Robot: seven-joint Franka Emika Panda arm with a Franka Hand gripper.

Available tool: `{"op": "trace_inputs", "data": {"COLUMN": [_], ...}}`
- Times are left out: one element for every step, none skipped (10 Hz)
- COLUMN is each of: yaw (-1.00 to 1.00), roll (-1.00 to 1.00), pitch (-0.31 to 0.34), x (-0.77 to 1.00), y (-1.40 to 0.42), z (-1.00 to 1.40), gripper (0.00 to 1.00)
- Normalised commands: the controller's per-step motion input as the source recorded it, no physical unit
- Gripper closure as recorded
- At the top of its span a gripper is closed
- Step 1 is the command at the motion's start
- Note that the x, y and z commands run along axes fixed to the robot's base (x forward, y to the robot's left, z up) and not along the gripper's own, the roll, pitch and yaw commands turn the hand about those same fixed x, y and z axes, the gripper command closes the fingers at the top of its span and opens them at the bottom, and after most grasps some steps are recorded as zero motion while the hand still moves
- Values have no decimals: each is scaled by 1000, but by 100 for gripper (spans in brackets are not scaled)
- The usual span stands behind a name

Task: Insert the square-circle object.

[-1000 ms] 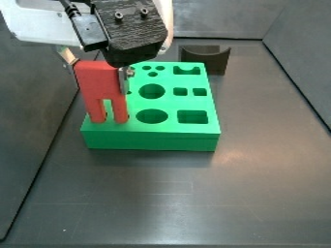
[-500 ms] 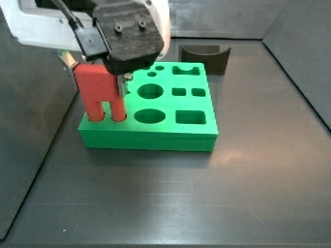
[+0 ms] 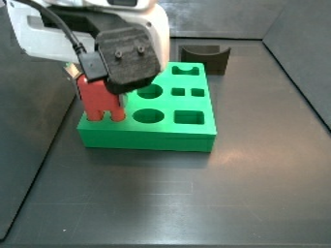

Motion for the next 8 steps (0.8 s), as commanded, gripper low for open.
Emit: {"op": "trace_inputs", "data": {"yaw": [-303,-186,0,123,386,500,97,0], "roll": [87,49,0,0,43,114,0,0], "pitch": [-59,-70,-91,-103,-119,-137,-76,0], "x": [160,29,0,0,0,0,-140,0], "y": [-80,-23,0,0,0,0,0,0], "z": [-849,-746,-720,-674,-626,-511,-103,0], "gripper": [100,100,100,100,100,100,100,100]}}
